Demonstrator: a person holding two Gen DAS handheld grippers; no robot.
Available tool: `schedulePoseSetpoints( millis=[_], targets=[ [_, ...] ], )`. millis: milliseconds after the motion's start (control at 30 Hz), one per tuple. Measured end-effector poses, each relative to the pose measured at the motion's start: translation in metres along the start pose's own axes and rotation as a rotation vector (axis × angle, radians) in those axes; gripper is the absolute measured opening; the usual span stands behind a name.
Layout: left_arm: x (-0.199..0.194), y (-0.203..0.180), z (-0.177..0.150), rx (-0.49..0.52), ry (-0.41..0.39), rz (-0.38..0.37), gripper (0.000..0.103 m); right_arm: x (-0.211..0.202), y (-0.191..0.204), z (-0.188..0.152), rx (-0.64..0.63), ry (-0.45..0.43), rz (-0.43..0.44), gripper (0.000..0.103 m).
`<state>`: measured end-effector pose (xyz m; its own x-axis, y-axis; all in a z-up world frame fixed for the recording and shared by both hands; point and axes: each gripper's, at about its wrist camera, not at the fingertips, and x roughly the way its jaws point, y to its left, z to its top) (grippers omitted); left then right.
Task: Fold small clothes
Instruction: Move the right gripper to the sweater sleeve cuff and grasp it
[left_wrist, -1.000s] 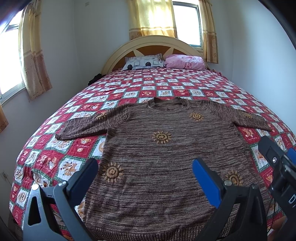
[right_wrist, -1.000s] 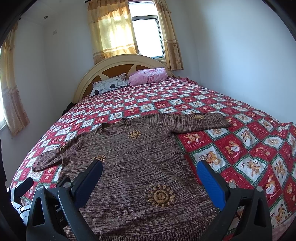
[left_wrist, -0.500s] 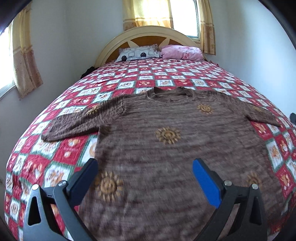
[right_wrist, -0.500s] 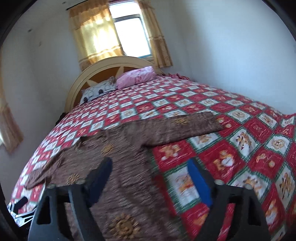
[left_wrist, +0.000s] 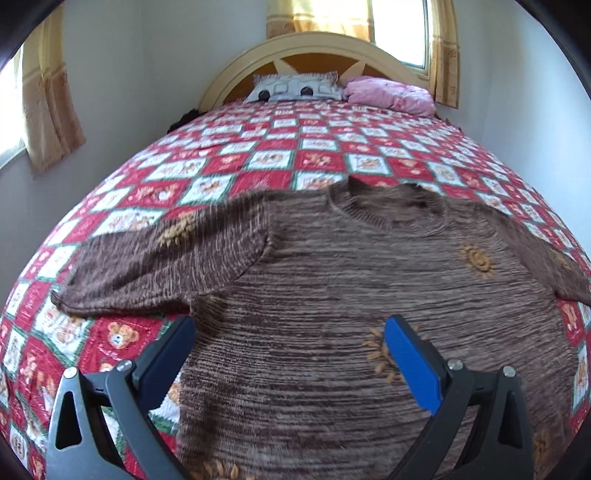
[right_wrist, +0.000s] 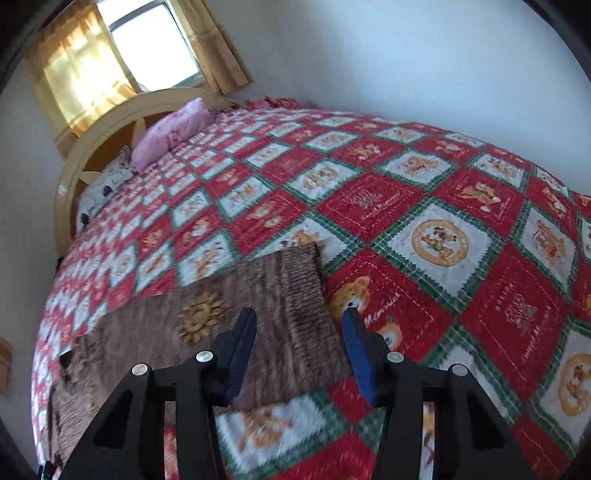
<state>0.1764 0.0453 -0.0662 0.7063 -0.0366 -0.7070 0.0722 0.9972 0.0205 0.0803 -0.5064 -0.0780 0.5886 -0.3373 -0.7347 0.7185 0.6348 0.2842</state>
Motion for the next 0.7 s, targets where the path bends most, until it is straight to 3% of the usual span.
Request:
schedulePoseSetpoints(
  millis=[100, 267, 300, 367, 467, 700],
  targets=[
    [0.011, 0.003, -0.004, 0.01, 0.006, 0.036, 0.103, 0.023, -0.003, -0.002, 0.013, 0.022, -0.018, 0.05],
    [0.03, 0.009, -0.004, -0.003, 0.02, 0.08, 0.103, 0.032, 0.017, -0.002, -0.12, 0.012, -0.076, 0.048],
    [0.034, 0.011, -0.004, -0.013, 0.035, 0.078, 0.103, 0.034, 0.02, -0.002, -0.138, 0.017, -0.087, 0.045],
    [0.043, 0.013, -0.003, -0.032, 0.075, 0.066, 0.103, 0.037, 0.023, -0.002, -0.176, 0.027, -0.109, 0.026],
    [0.051, 0.017, -0.005, -0.06, 0.126, 0.055, 0.103, 0.041, 0.023, -0.004, -0.223, 0.031, -0.096, 0.019],
    [0.049, 0.016, -0.008, -0.064, 0.118, 0.057, 0.103, 0.035, 0.028, -0.002, -0.213, 0.031, -0.082, 0.009]
  ],
)
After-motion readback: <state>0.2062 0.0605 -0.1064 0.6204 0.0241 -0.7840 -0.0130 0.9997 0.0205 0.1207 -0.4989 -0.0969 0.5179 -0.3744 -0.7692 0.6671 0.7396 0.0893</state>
